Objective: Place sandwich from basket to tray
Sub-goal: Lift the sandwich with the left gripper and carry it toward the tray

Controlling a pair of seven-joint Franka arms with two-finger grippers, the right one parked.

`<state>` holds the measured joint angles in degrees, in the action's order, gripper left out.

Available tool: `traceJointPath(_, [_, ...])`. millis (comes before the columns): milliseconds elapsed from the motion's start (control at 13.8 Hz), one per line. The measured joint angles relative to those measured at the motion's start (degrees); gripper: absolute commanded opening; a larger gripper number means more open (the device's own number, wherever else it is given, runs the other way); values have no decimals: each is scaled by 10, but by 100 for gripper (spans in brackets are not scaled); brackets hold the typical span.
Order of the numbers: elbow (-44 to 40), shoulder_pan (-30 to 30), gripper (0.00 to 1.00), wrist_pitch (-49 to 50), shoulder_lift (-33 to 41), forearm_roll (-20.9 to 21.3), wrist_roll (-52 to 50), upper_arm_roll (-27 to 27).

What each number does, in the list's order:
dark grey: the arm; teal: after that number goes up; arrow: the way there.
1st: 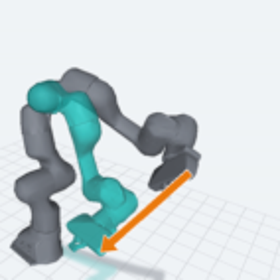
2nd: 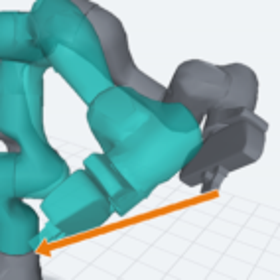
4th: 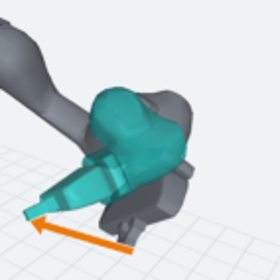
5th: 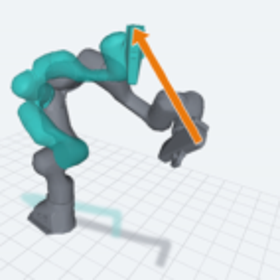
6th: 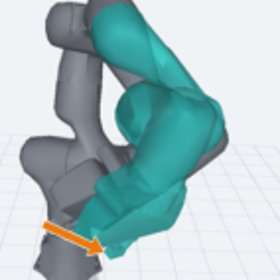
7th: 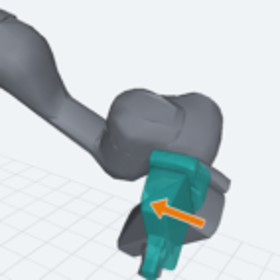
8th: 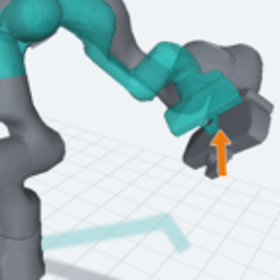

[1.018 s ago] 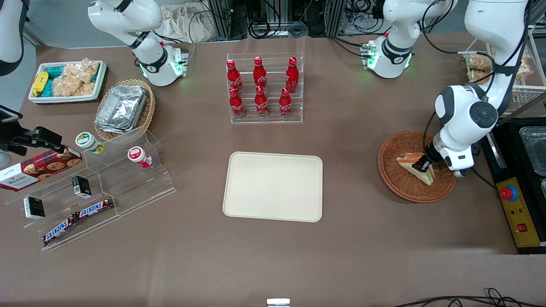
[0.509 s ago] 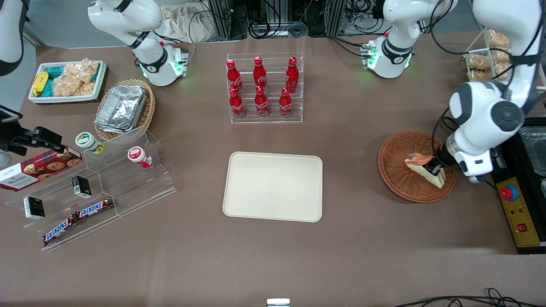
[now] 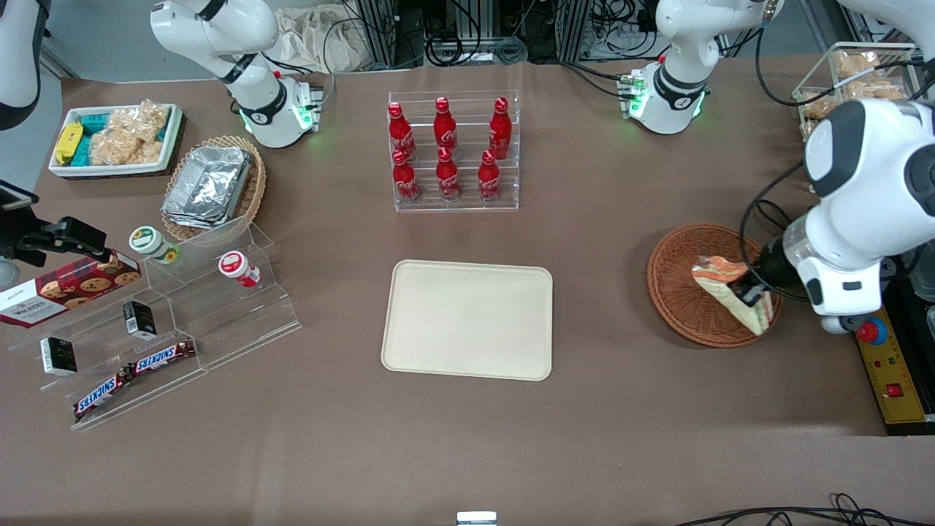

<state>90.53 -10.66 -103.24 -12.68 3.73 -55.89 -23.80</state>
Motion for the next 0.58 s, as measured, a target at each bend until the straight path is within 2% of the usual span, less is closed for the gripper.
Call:
traceJointPath(145, [-41, 9, 0, 7, -17, 0, 5, -58])
traceJointPath(291, [-53, 49, 0, 9, -38, 3, 9, -81])
traceJointPath(582, [-52, 147, 0, -43, -131, 77, 11, -83])
